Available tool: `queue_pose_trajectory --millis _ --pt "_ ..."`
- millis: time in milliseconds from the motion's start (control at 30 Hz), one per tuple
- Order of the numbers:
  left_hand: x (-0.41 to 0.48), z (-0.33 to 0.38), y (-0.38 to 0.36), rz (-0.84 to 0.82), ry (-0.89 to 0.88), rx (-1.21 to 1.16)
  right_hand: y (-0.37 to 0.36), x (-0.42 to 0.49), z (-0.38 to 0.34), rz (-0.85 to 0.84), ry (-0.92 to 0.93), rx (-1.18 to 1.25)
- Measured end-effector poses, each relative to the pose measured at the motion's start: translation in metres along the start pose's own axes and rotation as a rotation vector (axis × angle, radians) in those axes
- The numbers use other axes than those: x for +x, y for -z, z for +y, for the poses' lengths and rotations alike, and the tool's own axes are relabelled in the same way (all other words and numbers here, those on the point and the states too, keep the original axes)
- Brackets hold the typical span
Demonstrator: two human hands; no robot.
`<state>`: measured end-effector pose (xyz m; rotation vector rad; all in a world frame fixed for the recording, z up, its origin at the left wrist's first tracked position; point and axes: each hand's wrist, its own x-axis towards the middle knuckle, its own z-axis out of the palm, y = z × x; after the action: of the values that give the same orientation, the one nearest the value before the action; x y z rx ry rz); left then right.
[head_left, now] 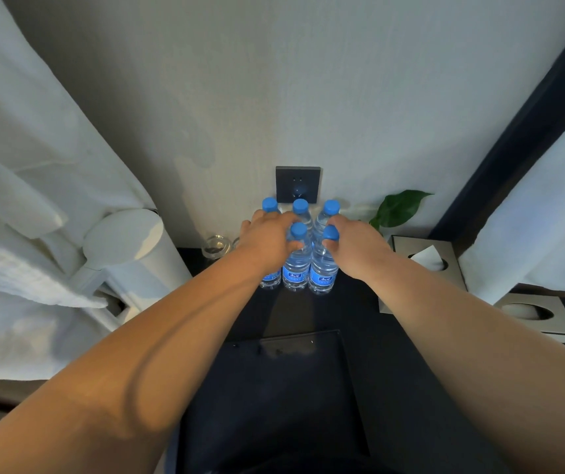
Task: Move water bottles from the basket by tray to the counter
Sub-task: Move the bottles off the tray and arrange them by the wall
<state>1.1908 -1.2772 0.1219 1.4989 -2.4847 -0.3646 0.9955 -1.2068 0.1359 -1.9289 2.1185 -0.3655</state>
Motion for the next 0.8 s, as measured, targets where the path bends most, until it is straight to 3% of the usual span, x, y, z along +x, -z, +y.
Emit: queue_pose_trajectory --millis 433,800 --pt "-0.017 -0.052 0.009 0.0 0.191 -0.33 -0.007 -0.008 -0.001 -0.01 -0.037 0.005" --pt "-0.017 -0.05 -0.003 0.05 0.163 -0.317 -0.003 -0.006 -0.007 -0.028 -0.088 0.024"
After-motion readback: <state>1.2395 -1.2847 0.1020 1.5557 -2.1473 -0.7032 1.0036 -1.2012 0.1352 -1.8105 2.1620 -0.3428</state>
